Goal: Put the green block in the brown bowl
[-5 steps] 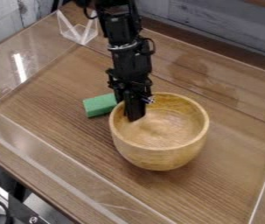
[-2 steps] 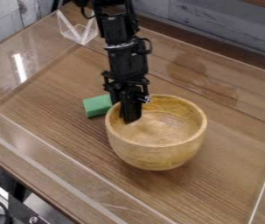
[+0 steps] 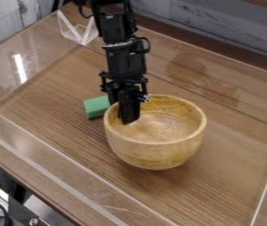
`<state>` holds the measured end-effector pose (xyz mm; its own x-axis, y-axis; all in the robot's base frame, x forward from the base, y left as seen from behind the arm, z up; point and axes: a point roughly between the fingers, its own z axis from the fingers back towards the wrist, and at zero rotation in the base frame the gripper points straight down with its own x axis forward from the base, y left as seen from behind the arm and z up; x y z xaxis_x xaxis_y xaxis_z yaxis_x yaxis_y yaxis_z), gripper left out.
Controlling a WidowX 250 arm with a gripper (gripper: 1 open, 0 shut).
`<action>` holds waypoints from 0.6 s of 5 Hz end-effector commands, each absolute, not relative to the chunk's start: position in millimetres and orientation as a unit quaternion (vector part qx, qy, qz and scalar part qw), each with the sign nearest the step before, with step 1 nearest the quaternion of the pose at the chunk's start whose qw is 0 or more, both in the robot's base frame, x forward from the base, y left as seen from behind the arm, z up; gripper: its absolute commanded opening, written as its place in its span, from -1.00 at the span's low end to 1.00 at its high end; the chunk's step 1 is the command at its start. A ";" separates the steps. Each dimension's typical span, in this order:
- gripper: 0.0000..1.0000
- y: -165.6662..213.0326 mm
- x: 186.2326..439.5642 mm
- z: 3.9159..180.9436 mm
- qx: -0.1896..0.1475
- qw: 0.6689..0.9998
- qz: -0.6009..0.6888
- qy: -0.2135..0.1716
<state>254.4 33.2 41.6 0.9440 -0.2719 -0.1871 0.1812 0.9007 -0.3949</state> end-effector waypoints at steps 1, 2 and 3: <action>-1.00 39.2 261.9 54.4 -0.184 0.971 -0.113 0.104; -1.00 39.6 259.7 55.3 -0.188 0.970 -0.108 0.112; -1.00 39.6 257.4 56.4 -0.191 0.969 -0.104 0.121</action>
